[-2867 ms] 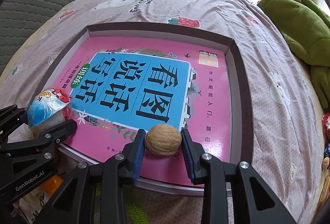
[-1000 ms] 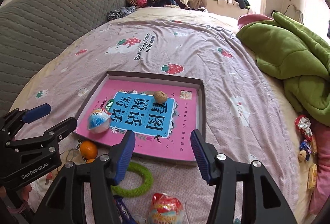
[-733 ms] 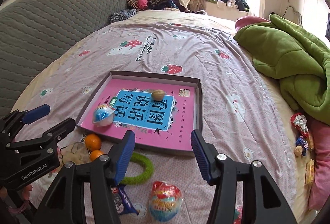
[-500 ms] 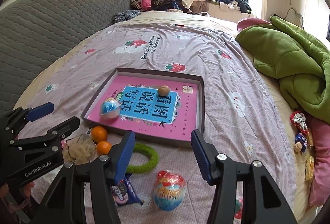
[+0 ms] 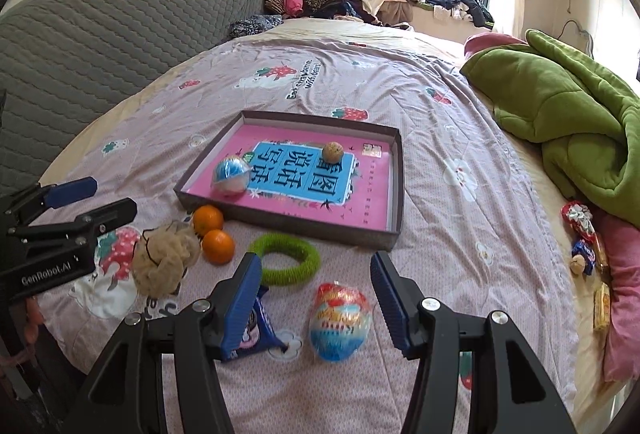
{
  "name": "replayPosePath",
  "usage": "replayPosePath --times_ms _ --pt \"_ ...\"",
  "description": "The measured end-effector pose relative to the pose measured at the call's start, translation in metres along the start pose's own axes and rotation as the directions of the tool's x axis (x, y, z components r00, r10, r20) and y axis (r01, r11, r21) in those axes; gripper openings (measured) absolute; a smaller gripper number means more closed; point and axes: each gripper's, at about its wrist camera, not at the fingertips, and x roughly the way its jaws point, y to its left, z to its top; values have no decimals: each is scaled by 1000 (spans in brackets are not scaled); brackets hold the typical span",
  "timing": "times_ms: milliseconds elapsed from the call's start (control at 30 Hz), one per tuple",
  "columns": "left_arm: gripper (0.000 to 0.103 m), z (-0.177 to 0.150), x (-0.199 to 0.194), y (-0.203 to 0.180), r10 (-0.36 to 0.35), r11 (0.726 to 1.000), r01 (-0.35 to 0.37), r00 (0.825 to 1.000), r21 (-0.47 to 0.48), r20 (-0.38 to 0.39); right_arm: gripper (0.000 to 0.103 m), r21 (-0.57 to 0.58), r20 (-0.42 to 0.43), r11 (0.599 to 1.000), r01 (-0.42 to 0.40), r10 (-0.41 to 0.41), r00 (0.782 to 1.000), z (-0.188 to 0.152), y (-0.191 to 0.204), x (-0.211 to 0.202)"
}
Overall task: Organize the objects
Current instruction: 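Move the right tool toward the second Kinder egg on the bedspread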
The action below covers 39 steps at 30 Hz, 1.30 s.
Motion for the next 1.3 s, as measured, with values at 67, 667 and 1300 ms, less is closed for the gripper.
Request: replayPosePath --times_ms 67,667,1300 --pt "72 -5 -1 2 0 1000 0 1000 -2 -4 56 -2 -1 1000 0 0 1000 -5 0 -1" --pt "72 -51 17 8 -31 999 31 999 8 -36 57 -5 -28 1000 28 -29 999 -49 -5 10" --pt "72 -76 48 10 -32 999 32 997 0 -71 57 36 -61 999 30 -27 998 -67 -13 29"
